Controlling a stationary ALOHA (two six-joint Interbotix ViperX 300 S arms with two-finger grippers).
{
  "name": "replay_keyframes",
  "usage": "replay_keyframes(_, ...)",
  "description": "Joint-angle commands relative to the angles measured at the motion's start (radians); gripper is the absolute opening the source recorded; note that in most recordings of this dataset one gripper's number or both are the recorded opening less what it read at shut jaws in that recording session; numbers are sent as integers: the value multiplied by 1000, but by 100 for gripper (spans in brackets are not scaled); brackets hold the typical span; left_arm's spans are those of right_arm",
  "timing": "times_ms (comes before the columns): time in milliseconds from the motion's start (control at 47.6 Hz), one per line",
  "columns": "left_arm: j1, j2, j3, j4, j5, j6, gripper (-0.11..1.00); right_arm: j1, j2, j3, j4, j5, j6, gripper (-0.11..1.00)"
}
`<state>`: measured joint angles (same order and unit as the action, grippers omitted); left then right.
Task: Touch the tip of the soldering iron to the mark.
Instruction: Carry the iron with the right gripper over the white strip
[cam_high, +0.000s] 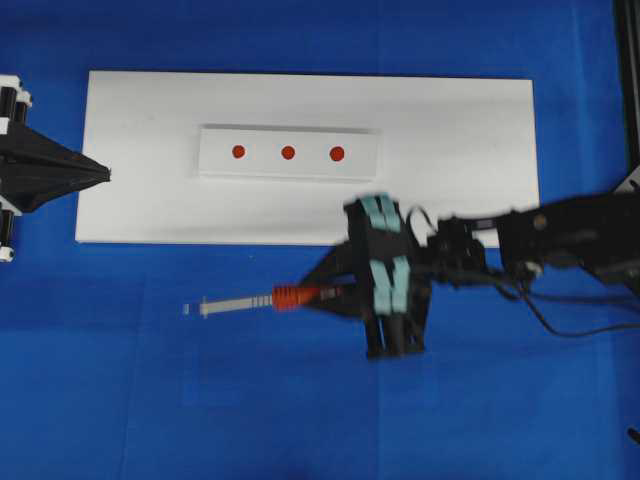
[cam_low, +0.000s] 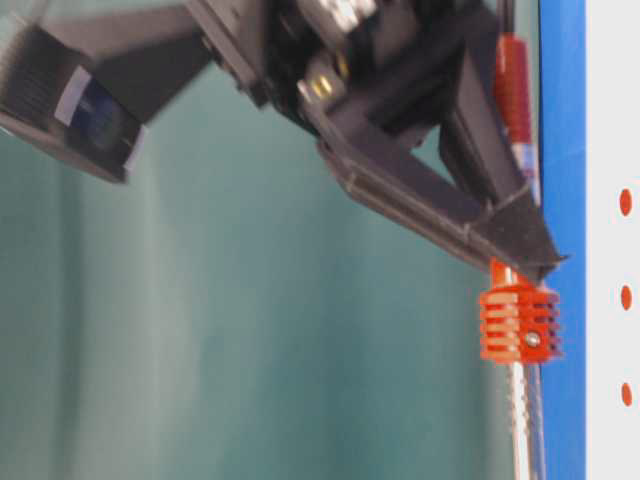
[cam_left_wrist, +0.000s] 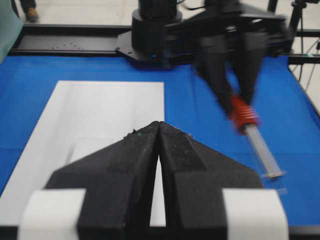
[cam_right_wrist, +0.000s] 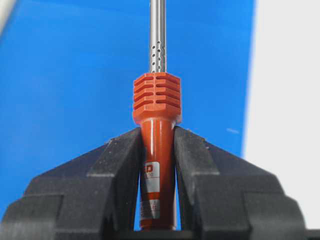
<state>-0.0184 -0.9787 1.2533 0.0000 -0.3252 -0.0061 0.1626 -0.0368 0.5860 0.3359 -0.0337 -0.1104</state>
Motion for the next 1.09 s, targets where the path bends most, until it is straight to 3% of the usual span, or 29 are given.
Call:
replay_keyframes(0,3,3,-11,2,-11,-2,0,-57,-34,-15,-55,35,-2,6)
replay_keyframes(294,3,3,-11,2,-9,-2,0,-221,-49,-35,-206,120,-6,6)
replay_keyframes(462,3,3,-11,2,-9,-2,0,-296,-49,-51,-255,149,-8,6)
replay_keyframes(735,3,5,-11,2,-9,-2,0,-383,-49,-60,-304,164,-9,6)
replay_keyframes(1071,3,3,-11,2,-9,0,0,-393,-49,-61,-311,195,-9,6)
